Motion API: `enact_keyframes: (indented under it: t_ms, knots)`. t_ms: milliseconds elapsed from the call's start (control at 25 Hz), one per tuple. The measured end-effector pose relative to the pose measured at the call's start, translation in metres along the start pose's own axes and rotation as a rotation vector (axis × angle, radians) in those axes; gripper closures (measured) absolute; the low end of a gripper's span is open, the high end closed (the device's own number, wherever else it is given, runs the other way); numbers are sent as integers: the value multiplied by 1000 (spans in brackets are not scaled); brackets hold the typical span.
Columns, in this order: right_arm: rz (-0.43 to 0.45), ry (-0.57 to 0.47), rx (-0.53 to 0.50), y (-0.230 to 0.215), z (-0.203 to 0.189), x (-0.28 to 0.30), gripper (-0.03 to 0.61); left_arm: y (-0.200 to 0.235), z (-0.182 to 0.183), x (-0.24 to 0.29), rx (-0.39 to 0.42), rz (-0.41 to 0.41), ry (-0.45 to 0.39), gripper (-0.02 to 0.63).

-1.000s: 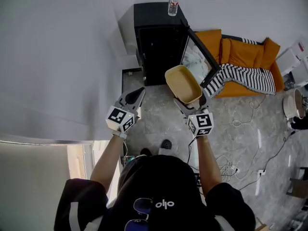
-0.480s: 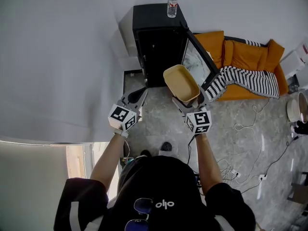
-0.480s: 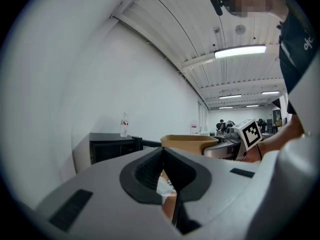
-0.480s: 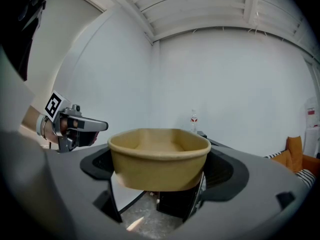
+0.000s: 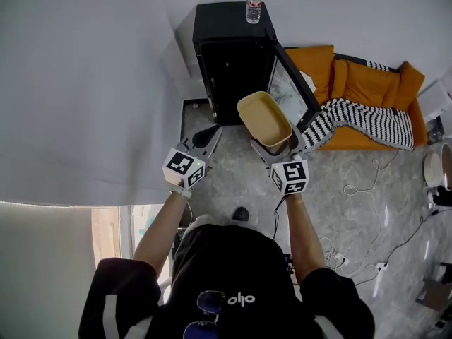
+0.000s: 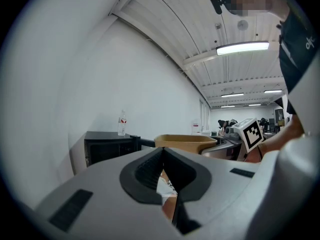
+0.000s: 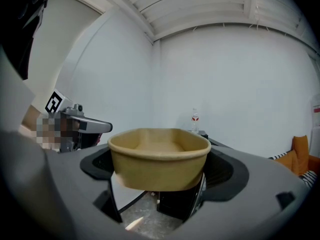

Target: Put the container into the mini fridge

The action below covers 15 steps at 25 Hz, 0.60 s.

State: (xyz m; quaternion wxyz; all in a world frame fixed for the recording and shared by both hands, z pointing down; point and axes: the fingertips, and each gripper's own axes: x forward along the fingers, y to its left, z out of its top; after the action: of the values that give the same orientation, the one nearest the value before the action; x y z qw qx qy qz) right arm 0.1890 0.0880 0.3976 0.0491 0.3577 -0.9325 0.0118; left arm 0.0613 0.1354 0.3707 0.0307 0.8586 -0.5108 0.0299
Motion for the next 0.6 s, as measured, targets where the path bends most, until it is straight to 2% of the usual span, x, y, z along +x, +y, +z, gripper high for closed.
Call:
enact_keyframes:
  t_ms: [280,600]
  knots:
    - [22,12,7,-7,-7,15,43,7,-10,13,-12,18,15,607]
    - [19,25,-12,-9,-7,56,42,40,-12,32,-18,-1,-5,606]
